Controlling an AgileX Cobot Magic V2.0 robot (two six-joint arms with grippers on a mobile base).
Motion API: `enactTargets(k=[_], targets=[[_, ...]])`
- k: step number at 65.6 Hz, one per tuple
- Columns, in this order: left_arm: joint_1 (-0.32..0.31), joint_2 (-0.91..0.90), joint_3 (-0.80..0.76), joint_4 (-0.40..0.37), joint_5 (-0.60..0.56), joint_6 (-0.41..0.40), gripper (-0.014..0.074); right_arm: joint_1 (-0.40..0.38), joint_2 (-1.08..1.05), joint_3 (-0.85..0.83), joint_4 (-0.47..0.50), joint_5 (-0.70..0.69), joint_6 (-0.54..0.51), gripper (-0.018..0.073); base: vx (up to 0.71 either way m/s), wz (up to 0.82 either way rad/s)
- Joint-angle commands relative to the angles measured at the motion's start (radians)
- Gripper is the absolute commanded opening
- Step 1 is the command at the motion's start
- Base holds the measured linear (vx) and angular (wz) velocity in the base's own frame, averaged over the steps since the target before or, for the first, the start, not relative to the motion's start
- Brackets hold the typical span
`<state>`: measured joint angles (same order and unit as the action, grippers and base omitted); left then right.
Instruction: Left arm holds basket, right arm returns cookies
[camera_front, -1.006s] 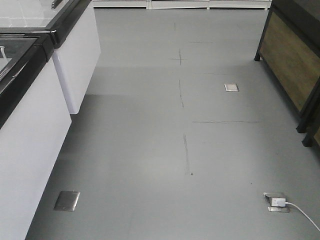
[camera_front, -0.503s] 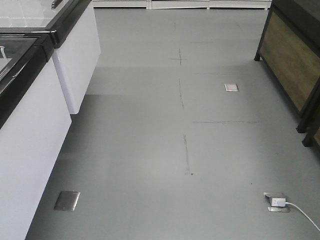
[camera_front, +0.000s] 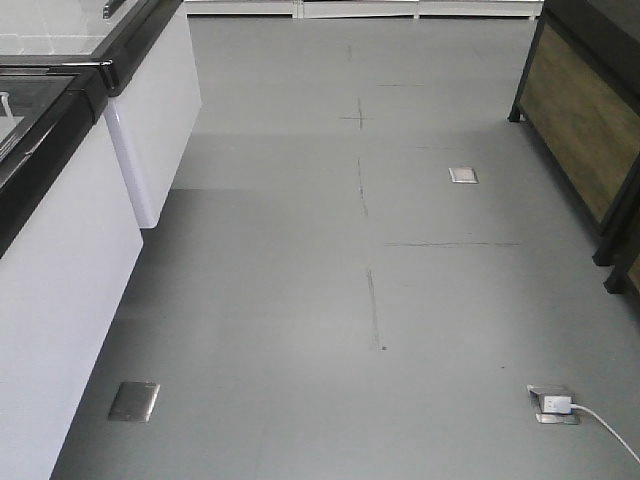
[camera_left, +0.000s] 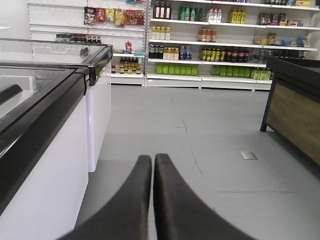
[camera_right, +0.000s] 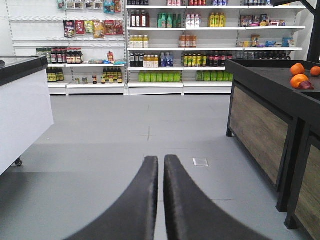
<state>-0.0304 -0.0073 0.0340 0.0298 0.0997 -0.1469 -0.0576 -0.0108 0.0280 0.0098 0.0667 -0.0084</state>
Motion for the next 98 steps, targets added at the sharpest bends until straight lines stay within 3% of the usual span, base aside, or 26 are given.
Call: enactTargets(k=[1, 62, 72, 89, 98], targets=[[0.0, -0.017, -0.03, -0.004, -0.082, -0.006, -0.0006, -0.001, -0.013, 0.018, -0.01, -0.075, -0.001, -0.0006, 0.0, 0.0], [0.0, -0.017, -0.038, -0.004, -0.081, -0.005, -0.0006, -0.001, -0.014, 0.018, -0.01, -0.075, -0.001, -0.0006, 0.0, 0.0], [0.0, -0.017, -0.044, -0.004, -0.14, -0.004, -0.0006, -0.001, -0.014, 0.018, -0.01, -0.075, -0.001, -0.0006, 0.0, 0.0], [0.0, 0.015, -0.208, 0.004, -0.123, 0.059, -0.0006, -0.001, -0.014, 0.018, -0.01, -0.075, -0.001, -0.0006, 0.0, 0.0], [0.0, 0.113, -0.331, 0.004, -0.037, 0.066, -0.0006, -0.001, -0.014, 0.018, -0.01, -0.075, -0.001, -0.0006, 0.0, 0.0]])
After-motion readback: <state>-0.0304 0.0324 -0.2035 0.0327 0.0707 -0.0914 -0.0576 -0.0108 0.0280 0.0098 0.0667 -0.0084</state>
